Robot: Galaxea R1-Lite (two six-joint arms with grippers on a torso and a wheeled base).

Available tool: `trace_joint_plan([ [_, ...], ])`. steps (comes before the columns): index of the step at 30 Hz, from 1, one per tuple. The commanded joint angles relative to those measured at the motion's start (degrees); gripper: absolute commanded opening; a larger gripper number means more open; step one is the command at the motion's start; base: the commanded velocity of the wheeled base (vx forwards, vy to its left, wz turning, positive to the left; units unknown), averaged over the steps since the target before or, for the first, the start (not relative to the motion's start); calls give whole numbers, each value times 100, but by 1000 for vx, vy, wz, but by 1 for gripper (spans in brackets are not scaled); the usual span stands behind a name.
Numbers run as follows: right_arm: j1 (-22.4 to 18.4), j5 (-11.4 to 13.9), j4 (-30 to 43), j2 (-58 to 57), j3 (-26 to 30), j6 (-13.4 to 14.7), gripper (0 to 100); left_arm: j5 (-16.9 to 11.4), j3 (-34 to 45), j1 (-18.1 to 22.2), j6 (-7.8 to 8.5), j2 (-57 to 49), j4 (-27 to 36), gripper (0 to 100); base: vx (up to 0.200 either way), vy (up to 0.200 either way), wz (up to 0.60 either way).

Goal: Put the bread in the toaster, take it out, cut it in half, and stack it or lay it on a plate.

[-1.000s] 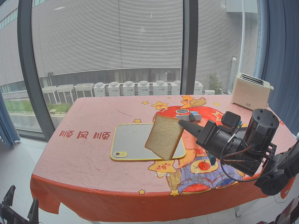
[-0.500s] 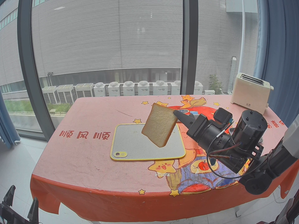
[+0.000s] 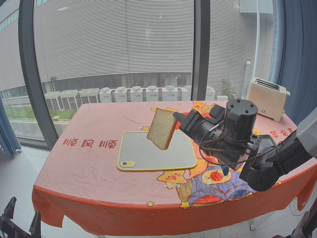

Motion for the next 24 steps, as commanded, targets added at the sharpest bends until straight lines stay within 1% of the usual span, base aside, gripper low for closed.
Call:
trace_joint_plan([
  [1, 26, -65, 238, 228, -266, 396, 0, 8, 101, 0, -2, -93, -1, 100, 0, 0, 0],
  [3, 26, -65, 246, 342, -293, 493, 0, -1, 101, 0, -2, -93, -1, 100, 0, 0, 0],
  [5, -26, -65, 255, 483, -372, 528, 0, -1, 101, 0, -2, -93, -1, 100, 0, 0, 0],
  [9, -44, -21, 246, 632, -424, 510, 0, -1, 101, 0, -2, -93, -1, 100, 0, 0, 0],
  [14, -18, -4, 273, 870, -706, 501, 0, -1, 101, 0, -2, -93, -1, 100, 0, 0, 0],
  [18, 0, 23, 282, 1037, -811, 431, 0, -1, 101, 0, -2, -93, -1, 100, 0, 0, 0],
  [21, -9, 32, 273, 1221, -881, 211, 0, -1, 101, 0, -2, -93, -1, 100, 0, 0, 0],
  [24, -35, 32, 264, 1371, -996, 159, 0, 8, 101, 0, -2, -93, -1, 100, 0, 0, 0],
])
